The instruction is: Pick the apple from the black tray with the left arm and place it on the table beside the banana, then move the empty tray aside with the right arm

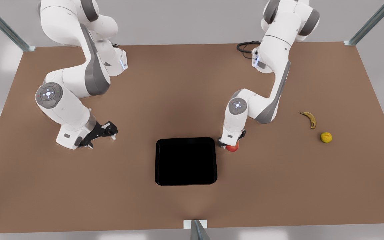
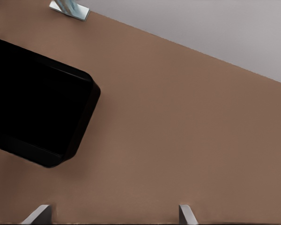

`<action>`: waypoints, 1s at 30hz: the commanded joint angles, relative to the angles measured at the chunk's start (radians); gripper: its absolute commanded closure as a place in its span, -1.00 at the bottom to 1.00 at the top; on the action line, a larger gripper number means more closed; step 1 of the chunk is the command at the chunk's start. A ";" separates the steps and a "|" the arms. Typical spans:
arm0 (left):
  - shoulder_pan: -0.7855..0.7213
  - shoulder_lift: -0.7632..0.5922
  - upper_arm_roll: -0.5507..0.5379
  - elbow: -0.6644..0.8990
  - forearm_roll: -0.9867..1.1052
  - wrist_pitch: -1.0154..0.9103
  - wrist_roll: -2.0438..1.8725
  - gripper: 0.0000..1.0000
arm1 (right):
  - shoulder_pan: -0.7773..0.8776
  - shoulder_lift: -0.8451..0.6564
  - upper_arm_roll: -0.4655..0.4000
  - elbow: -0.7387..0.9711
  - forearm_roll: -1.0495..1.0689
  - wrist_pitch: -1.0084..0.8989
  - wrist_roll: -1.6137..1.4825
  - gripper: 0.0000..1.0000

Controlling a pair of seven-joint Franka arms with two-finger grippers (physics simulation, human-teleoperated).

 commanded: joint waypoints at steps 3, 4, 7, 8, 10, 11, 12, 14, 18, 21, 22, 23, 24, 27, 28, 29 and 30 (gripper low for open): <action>0.226 -0.115 0.002 -0.192 -0.183 0.098 0.976 -0.57 | 0.024 0.041 0.084 0.004 0.174 -0.171 0.729 -1.00; 0.296 -0.115 0.002 -0.202 -0.221 0.098 1.111 -0.57 | 0.024 0.066 0.090 0.006 0.185 -0.132 0.802 -1.00; 0.470 -0.106 0.004 -0.225 -0.270 0.088 1.461 -0.58 | 0.046 0.233 0.122 0.132 0.173 -0.051 0.917 -1.00; 0.477 -0.097 0.005 -0.232 -0.276 0.089 1.479 -0.58 | 0.044 0.265 0.119 0.129 0.170 -0.025 0.914 -1.00; 0.539 -0.085 0.007 -0.233 -0.276 0.091 1.561 -0.58 | 0.041 0.298 0.118 0.129 0.124 0.061 0.909 -1.00; 0.554 -0.063 0.005 -0.230 -0.276 0.097 1.584 -0.58 | 0.035 0.301 0.116 0.132 0.122 0.095 0.901 -1.00; 0.559 -0.042 0.007 -0.225 -0.275 0.100 1.582 -0.58 | 0.035 0.313 0.116 0.132 0.121 0.132 0.894 -1.00; 0.566 -0.020 0.008 -0.203 -0.272 0.117 1.579 -0.67 | 0.033 0.336 0.118 0.135 0.119 0.181 0.878 -1.00; 0.562 -0.036 0.019 0.122 -0.269 -0.229 1.322 -1.00 | 0.037 0.377 0.122 0.144 0.118 0.237 0.854 -1.00; 0.462 -0.075 0.010 0.344 -0.269 -0.539 0.907 -1.00 | 0.041 0.400 0.141 0.142 0.118 0.245 0.806 -1.00; 0.459 -0.156 -0.008 0.321 -0.264 -0.587 0.945 -1.00 | 0.041 0.410 0.142 0.135 0.118 0.244 0.762 -1.00; 0.459 -0.207 -0.013 0.302 -0.232 -0.575 0.949 -1.00 | 0.043 0.417 0.142 0.130 0.118 0.244 0.733 -1.00; 0.459 -0.260 -0.019 0.229 -0.183 -0.457 0.994 -1.00 | 0.043 0.427 0.142 0.127 0.078 0.244 0.705 -1.00; 0.468 -0.260 -0.010 0.221 -0.186 -0.475 1.041 -1.00 | 0.040 0.447 0.153 0.112 0.016 0.265 0.608 -0.95; 0.468 -0.270 -0.012 0.222 -0.184 -0.486 1.042 -1.00 | 0.038 0.447 0.153 0.101 0.016 0.265 0.567 -0.96; 0.468 -0.275 -0.015 0.222 -0.184 -0.486 1.041 -1.00 | 0.037 0.456 0.153 0.098 0.016 0.265 0.547 -0.96; 0.468 -0.273 -0.015 0.222 -0.186 -0.494 1.041 -1.00 | 0.037 0.465 0.153 0.098 0.015 0.273 0.546 -0.96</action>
